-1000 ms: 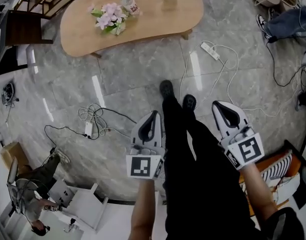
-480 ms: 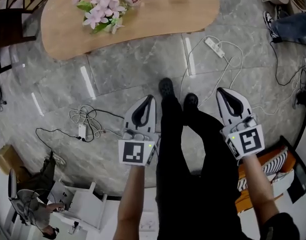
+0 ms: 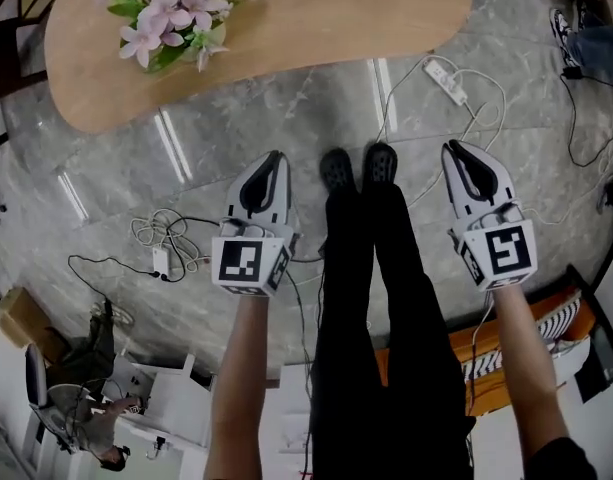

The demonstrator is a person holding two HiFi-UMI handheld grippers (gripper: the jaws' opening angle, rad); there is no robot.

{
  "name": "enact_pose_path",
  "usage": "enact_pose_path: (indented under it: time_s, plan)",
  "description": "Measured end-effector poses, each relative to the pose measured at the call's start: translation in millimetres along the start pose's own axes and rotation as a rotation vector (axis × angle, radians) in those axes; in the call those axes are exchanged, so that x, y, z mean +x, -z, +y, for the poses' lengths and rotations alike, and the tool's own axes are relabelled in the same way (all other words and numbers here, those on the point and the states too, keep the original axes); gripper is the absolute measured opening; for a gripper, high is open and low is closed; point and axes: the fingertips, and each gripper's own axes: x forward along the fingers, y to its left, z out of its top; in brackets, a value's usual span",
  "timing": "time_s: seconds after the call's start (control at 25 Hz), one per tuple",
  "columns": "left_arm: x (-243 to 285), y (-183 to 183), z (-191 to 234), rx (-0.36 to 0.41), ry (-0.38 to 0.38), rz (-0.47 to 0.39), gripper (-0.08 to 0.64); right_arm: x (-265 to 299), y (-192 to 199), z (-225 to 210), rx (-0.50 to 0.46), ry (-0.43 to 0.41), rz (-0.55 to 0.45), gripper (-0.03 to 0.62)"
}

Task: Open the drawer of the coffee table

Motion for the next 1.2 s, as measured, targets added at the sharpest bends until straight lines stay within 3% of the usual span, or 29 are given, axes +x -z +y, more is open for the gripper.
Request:
enact_pose_path:
  time_s: [0.2,0.4,0.48,0.72,0.88,1.2]
  plan:
    - [45,25,18,-0.007,0.013,0.027,0.037,44,24,-24,-0.024,-0.017,0.022,0.014]
    - [78,42,47,-0.128,-0.006,0.028,0.137,91,53,-41,-0.067,-0.045,0.084,0.028]
    - [87,46,63,-0.119,-0.029,0.037,0.177,108,64,-49,-0.062,-0.038,0.115,0.106]
    - [116,63,107,-0.086,-0.107,0.061,0.282,141,80,-69,-0.054,0.004,0.154,0.224]
    - [134,67,127,-0.115,-0.143,0.029,0.355,159,80,-75,-0.045,0.026,0.136,0.247]
    - [158,72,151,-0.038,-0.220,0.051,0.482,189,90,-107,-0.077,0.119,0.152,0.275]
